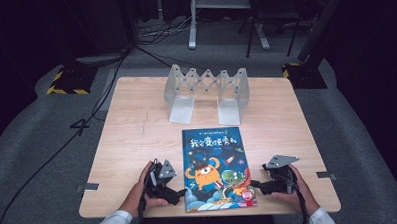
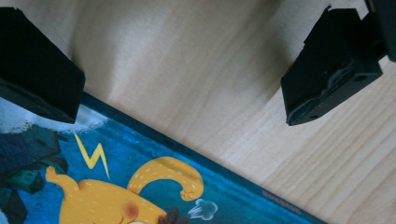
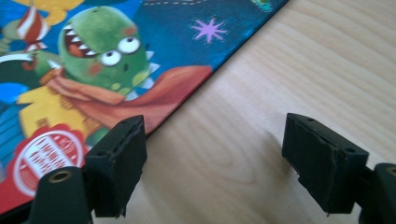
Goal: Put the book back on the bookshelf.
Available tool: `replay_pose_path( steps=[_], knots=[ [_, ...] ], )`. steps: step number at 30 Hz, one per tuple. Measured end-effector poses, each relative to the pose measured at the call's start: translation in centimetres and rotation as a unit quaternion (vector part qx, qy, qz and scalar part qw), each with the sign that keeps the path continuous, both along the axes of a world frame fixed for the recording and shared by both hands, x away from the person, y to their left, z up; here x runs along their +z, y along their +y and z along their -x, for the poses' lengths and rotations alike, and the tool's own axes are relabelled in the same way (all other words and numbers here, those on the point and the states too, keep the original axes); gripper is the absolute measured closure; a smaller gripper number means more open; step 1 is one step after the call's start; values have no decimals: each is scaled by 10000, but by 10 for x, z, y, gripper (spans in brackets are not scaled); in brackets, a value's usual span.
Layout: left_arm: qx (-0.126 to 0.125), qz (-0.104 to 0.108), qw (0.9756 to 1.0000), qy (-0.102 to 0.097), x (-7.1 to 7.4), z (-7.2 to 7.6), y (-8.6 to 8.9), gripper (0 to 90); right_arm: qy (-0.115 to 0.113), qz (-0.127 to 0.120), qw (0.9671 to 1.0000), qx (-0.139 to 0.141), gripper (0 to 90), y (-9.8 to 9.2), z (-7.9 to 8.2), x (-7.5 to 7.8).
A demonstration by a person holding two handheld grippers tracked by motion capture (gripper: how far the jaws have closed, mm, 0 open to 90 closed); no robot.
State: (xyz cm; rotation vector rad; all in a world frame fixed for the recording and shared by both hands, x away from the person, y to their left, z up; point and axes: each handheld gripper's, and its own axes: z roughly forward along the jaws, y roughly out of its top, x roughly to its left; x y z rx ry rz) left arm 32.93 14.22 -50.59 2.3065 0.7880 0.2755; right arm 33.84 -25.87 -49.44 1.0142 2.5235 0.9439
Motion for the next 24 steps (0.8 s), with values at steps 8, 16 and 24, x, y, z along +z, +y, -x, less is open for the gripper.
replay_pose_path(
  steps=[8, 16, 24],
  knots=[
    [299, -22, 9995, -29, 0, -8, -2, 6, 43, 61, 10000, 50, 293, -2, -8, 2],
    [88, -9, 10000, -26, 0, 3, -4, 7, 633, 808, 9923, 700, 277, 2, 17, 15],
    [103, -7, 9999, -25, 0, 5, -8, 6, 1075, 1255, 9822, 888, 350, 9, 34, 23]
  ],
)
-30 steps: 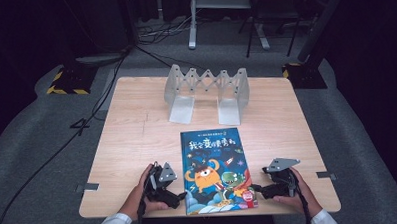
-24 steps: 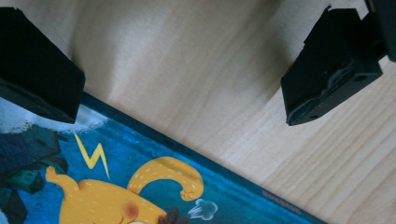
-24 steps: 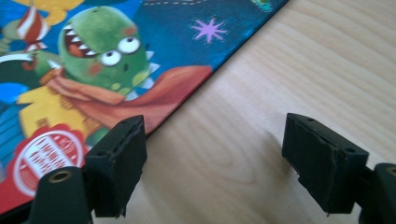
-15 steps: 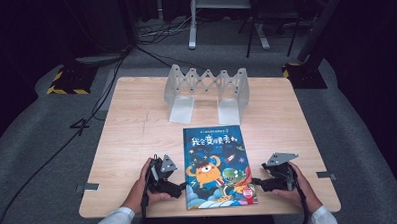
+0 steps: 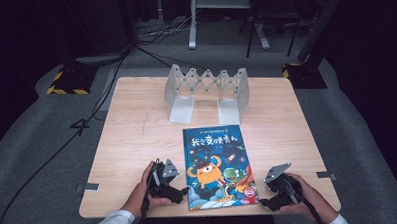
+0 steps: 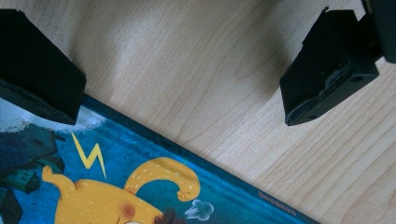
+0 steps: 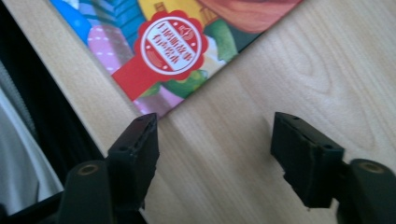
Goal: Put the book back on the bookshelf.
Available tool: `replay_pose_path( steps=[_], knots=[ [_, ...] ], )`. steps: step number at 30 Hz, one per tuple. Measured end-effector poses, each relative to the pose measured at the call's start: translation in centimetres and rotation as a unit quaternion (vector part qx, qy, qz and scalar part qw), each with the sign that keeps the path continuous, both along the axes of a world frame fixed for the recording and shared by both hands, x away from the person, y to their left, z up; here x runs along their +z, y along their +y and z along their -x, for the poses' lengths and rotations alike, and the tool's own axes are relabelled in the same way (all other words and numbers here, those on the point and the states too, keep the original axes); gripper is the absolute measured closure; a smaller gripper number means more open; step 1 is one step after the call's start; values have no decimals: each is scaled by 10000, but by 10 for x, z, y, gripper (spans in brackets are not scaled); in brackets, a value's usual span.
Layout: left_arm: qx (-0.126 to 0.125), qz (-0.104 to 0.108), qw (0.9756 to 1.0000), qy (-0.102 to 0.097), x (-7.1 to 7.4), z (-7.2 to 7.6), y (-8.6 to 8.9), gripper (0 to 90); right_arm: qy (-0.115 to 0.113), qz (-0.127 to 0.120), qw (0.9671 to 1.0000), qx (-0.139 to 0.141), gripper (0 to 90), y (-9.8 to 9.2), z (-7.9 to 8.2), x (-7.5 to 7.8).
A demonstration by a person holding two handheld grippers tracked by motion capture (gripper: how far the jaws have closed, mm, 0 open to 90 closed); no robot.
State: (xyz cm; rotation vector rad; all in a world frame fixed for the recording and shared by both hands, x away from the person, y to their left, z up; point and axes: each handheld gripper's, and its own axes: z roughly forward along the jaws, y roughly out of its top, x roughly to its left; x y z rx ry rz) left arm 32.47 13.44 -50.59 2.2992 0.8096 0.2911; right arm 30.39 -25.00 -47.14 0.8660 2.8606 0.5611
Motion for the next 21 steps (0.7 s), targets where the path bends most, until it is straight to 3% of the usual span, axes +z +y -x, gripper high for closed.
replay_pose_path(
  steps=[4, 12, 17, 20, 21],
  knots=[
    [24, -7, 10000, -1, 0, 1, -1, 6, 96, 30, 9999, 57, 438, 2, 4, 2],
    [-20, 5, 10000, -1, 0, 1, -7, 6, 144, 356, 9992, 98, 490, 9, 8, 4],
    [-11, 7, 10000, 8, 0, 2, -7, 6, 194, 437, 9988, 82, 536, 18, 6, 6],
    [-10, 13, 10000, 6, 0, 2, -7, 6, 197, 437, 9988, 94, 536, 20, 6, 6],
    [-10, 8, 10000, 10, 0, 2, -7, 6, 123, 336, 9993, 116, 540, 19, 7, 5]
  ],
)
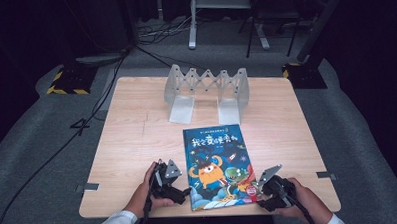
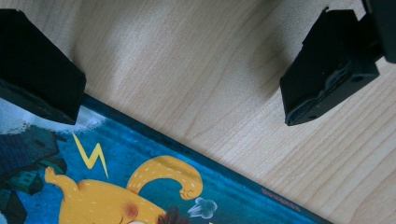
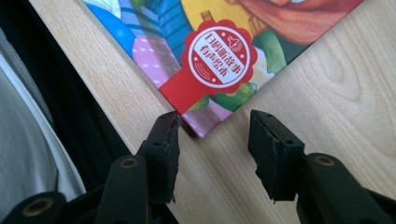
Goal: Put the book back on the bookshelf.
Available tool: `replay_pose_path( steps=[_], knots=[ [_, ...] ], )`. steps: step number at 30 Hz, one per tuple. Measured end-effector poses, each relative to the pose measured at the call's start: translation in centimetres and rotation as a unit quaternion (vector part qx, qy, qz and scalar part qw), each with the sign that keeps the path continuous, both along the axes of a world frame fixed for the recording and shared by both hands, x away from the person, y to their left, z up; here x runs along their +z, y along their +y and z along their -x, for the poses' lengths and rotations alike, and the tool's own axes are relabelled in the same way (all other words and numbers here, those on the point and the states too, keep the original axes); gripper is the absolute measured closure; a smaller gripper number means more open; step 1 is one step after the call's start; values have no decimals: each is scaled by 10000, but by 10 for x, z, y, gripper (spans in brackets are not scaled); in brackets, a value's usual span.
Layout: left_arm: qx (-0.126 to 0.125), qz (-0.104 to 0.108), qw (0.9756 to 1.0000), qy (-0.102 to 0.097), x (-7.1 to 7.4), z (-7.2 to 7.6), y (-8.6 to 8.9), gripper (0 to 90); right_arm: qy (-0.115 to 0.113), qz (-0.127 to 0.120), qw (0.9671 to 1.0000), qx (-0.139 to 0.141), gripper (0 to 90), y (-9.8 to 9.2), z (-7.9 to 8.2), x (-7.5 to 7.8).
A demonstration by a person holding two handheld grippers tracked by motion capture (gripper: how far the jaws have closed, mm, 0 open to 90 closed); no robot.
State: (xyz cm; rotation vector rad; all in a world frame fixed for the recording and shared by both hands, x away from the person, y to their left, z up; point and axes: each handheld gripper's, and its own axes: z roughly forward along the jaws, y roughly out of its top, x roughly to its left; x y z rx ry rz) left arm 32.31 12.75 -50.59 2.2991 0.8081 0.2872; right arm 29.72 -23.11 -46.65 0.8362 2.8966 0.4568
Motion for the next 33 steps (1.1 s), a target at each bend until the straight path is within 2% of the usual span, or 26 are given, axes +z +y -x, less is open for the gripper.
replay_pose_path(
  steps=[1, 3, 4, 5, 9, 10, 14, 17, 18, 20, 22, 26, 32, 33],
  knots=[
    [0, 0, 10000, 0, 0, 0, 0, 6, 0, 0, 10000, 0, 540, 0, 0, 0],
    [-2, -7, 10000, -4, 0, 0, 0, 6, -88, -166, 9998, 13, 569, -3, 3, -1],
    [-7, 0, 10000, -4, 0, 0, 0, 6, -88, -556, 9983, -135, 604, -7, 3, -3],
    [-8, -8, 10000, -3, 0, 0, 0, 6, -85, -663, 9977, -149, 607, -8, 2, -4],
    [-6, -6, 10000, -3, 0, 0, 0, 6, -100, -802, 9966, -149, 623, -13, 2, -5],
    [-4, -6, 10000, -5, 0, 0, 0, 6, -76, -755, 9970, -120, 631, -13, 2, -4],
    [-5, -7, 10000, -5, 0, 0, 0, 6, -69, -138, 9999, 48, 627, -9, 6, 0],
    [-3, -8, 10000, -11, 0, 0, 0, 7, 53, 142, 9998, 121, 626, -4, 5, 2],
    [21, -31, 10000, -8, 0, 1, 0, 6, 147, 302, 9993, 180, 634, -1, 5, 3],
    [15, -21, 10000, -5, 0, 1, -1, 6, 184, 344, 9990, 215, 643, 0, 4, 3],
    [38, -3, 10000, -13, 0, 3, -4, 6, 228, 413, 9985, 286, 720, 3, 3, 4],
    [40, -19, 10000, -20, 0, 3, -3, 7, 254, 462, 9983, 255, 750, 4, 0, 5],
    [-7, -11, 10000, -6, 0, 2, -2, 7, 45, 203, 9996, 176, 765, -1, 5, 3],
    [-37, -2, 10000, 0, 0, 2, -2, 7, -6, 61, 9998, 168, 767, -4, 6, 2]
  ],
)
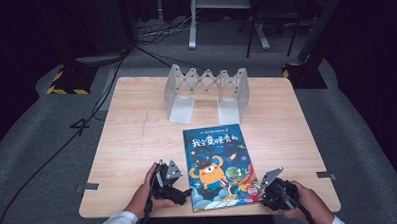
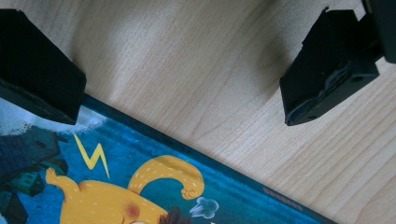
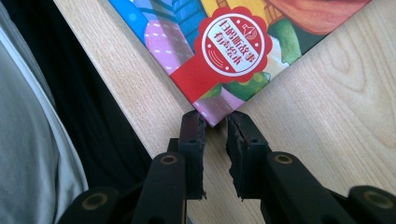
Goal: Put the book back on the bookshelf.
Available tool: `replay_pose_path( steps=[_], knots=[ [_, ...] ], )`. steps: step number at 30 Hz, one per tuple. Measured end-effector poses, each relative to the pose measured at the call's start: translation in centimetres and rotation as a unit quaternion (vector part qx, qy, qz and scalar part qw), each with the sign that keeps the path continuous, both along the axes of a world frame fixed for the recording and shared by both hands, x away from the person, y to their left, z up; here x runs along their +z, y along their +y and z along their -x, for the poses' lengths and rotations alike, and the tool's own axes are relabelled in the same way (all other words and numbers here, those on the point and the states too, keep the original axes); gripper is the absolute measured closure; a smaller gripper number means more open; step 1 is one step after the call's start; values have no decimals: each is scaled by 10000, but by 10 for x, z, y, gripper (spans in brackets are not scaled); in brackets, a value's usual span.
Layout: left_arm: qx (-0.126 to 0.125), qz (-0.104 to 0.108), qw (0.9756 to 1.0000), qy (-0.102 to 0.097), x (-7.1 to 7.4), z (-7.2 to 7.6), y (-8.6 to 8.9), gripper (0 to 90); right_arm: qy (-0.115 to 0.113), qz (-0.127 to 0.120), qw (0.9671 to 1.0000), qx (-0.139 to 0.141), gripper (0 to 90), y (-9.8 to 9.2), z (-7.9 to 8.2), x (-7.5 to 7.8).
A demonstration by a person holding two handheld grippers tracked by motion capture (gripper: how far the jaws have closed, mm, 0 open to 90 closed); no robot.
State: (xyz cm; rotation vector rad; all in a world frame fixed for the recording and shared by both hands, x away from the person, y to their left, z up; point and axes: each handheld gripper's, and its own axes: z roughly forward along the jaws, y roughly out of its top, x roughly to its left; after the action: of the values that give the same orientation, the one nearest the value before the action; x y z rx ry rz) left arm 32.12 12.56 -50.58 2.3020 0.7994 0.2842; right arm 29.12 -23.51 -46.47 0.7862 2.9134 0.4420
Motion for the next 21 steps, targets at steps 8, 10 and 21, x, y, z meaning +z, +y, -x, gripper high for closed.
replay_pose_path(
  steps=[8, 10, 21],
  knots=[
    [48, 0, 10000, 2, 0, -1, 2, 7, -281, -1024, 9943, -112, 761, -18, 7, -9],
    [50, -4, 10000, 3, 0, -1, 2, 7, -280, -1206, 9922, -125, 756, -20, 7, -11],
    [71, -8, 10000, 2, 0, -2, 5, 6, -96, -1921, 9813, -103, 520, -18, -4, -15]
  ],
)
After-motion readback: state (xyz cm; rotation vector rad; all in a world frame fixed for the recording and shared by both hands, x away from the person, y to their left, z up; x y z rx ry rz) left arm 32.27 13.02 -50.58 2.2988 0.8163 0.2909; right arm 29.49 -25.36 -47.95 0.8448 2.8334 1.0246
